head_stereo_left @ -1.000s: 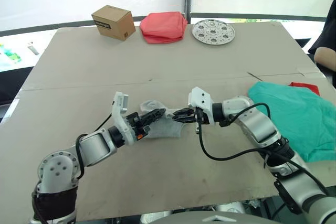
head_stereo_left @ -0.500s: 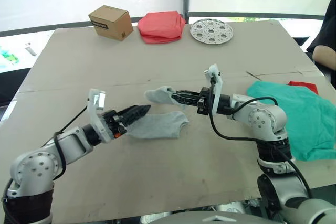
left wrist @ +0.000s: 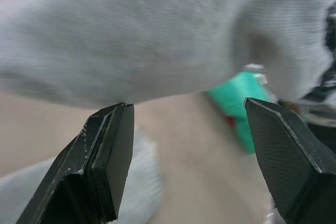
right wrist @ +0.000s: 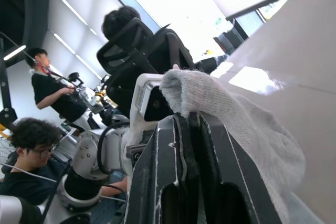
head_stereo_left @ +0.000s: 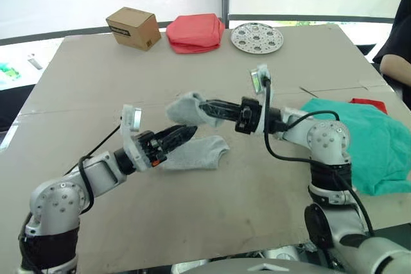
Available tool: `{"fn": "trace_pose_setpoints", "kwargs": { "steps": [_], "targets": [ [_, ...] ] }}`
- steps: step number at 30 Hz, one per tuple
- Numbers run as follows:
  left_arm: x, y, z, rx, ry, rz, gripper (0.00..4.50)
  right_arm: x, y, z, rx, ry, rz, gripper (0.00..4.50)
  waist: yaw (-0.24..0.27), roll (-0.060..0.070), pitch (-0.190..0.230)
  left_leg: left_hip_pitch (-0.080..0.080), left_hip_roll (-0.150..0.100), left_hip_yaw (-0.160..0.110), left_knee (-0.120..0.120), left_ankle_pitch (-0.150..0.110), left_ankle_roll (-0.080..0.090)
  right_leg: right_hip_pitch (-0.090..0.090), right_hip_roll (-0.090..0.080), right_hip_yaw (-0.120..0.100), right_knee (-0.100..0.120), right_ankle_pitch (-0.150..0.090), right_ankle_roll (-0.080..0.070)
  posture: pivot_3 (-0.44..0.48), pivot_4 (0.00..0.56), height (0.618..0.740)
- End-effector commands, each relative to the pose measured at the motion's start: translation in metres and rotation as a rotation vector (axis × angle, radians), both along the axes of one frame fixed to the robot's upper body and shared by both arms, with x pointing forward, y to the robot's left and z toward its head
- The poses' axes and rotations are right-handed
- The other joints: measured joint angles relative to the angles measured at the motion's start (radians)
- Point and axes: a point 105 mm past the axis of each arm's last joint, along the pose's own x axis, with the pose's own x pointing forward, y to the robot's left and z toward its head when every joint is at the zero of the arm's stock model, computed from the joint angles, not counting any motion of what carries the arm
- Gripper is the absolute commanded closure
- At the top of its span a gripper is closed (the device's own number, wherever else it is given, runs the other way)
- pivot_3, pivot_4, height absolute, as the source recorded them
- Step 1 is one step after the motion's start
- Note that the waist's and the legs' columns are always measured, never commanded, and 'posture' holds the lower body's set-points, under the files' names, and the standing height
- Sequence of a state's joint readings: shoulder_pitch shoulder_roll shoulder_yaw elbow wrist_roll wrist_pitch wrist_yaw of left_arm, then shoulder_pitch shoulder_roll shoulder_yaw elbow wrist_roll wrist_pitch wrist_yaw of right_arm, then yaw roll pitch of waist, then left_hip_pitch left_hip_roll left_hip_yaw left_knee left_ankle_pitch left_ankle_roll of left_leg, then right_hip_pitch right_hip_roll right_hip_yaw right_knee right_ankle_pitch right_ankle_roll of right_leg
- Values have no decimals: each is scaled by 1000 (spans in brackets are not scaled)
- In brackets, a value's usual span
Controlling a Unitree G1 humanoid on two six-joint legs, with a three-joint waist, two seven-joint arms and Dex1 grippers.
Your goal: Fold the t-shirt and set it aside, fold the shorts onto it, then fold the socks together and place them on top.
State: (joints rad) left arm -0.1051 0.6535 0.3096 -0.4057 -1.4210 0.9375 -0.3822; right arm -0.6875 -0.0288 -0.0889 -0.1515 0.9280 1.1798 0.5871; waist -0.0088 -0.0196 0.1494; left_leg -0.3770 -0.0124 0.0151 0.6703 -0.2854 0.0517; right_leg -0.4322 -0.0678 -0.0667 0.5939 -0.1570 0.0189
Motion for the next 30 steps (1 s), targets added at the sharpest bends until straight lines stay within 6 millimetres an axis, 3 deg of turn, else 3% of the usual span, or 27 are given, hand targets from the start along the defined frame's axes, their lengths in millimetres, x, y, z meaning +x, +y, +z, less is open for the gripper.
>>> {"fn": "trace_pose_setpoints", "kwargs": {
  "steps": [1, 11, 16, 22, 30],
  "targets": [
    [-6, -17, 22, -57, -57, -63, 920, 2, -4, 5, 11, 0, -21, 4500, 0, 0, 0, 0, 0, 0, 0, 0, 0, 0, 0, 0, 0, 0, 0, 0, 150, 740],
    [-5, -40, 22, -11, -77, -99, 920, 12, -3, -1, 8, 65, -106, 4500, -4, 0, 0, 0, 0, 1, 0, 1, -2, 0, 1, 2, 0, 1, 2, 0, 150, 740],
    [8, -44, 21, 20, -94, -44, 920, 11, -2, -5, 0, 85, -115, 4500, -1, 0, 0, 0, 0, 1, 0, 1, -2, 0, 1, 1, 0, 1, 1, 0, 150, 740],
    [13, -48, 18, 60, -118, -41, 2693, 9, -2, -6, 7, 106, -116, 4500, -3, 0, 0, 0, 0, 1, 0, 1, -2, 0, 1, 1, 0, 1, 1, 0, 150, 740],
    [11, -44, 16, 181, -188, -114, 3153, 6, -4, -6, 22, 116, -98, 4500, -4, 1, 1, 0, 0, 2, 0, 1, -1, 0, 2, 1, 0, 1, 1, 0, 150, 740]
  ]
}}
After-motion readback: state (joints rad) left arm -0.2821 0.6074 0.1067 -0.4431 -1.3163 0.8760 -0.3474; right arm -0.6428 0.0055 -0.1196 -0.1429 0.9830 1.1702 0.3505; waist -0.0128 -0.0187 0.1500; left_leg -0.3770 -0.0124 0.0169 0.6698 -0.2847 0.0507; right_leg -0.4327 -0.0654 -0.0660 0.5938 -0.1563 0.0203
